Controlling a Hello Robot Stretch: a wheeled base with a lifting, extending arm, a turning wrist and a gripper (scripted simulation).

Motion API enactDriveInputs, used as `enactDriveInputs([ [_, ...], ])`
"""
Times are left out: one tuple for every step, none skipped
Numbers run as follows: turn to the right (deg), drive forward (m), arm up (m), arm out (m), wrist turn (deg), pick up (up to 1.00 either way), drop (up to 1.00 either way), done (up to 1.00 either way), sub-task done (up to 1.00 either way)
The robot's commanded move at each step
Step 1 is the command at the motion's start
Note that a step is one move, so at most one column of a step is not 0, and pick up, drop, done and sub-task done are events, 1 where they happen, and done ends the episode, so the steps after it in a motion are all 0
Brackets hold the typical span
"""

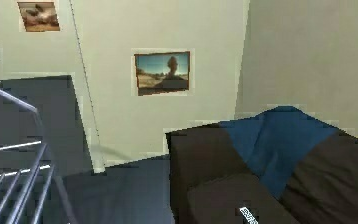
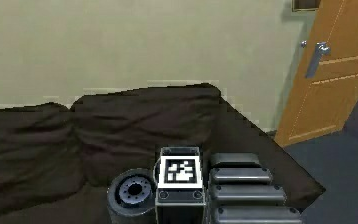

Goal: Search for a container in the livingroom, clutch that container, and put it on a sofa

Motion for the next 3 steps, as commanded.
enactDriveInputs([
  [0.0, 0.25, 0.00, 0.00, 0.0, 0.00, 0.00, 0.00, 0.00],
  [45.0, 0.00, 0.00, 0.00, 0.0, 0.00, 0.00, 0.00, 0.00],
  [45.0, 0.00, 0.00, 0.00, 0.0, 0.00, 0.00, 0.00, 0.00],
])
